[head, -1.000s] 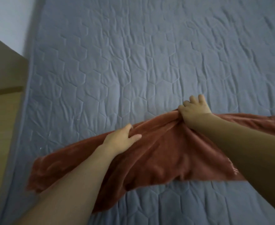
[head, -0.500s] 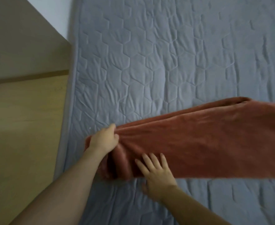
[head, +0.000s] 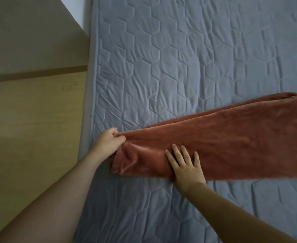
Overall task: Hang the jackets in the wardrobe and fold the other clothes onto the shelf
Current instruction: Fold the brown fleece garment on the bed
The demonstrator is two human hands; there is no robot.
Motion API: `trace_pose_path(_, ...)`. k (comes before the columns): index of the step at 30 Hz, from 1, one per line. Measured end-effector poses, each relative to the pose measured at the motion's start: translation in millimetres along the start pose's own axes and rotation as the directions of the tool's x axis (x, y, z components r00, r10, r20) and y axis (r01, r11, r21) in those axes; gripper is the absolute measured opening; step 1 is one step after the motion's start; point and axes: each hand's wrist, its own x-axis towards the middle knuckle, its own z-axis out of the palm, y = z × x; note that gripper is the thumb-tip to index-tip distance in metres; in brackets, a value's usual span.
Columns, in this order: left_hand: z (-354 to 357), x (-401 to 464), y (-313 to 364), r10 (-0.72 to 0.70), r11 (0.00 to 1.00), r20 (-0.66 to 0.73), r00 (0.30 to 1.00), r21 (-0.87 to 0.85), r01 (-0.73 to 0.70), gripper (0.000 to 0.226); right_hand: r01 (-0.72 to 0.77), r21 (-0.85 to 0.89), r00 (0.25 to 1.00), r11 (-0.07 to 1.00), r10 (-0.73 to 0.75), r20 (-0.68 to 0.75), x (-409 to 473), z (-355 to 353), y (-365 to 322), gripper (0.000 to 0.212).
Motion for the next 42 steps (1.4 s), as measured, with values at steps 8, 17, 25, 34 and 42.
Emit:
trace_pose_path(8,20.4,3.8,-11.3,0.03,0.972,0.175,0.984,0.224,-0.069,0.035,-0.064,-0.017,0.997,0.998,0.064,-0.041,4.3,19.8,-35.2,0.077)
trace_pose_path(17,-4.7,9.9,-21.8,-0.035,0.929,0.15,0.988,-0.358,0.088,0.018,-0.003,-0.103,0.987,0.995,-0.013,-0.157,15.5,7.4,-39.7,0.086)
trace_pose_path(25,-25.2,-26.1,21.3,0.044,0.967,0.42,0.907,-0.245,0.067,0.016,-0.19,0.04,0.973,0.981,0.194,-0.125,11.6,10.1,-70.7,0.048)
trace_pose_path(34,-32.1,-73.1,190.2,0.034,0.896,0.676,0.736,-0.347,0.278,0.015,-0.08,0.99,0.96,0.113,0.276,0.046,-45.8,-65.7,13.5,0.016)
trace_pose_path(42,96.1,-125.1,396.1,0.262,0.962,0.593,0.761,-0.099,-0.254,0.026,-0.074,0.904,0.94,-0.422,0.273,0.204,-116.1,-96.3,177.0,0.024)
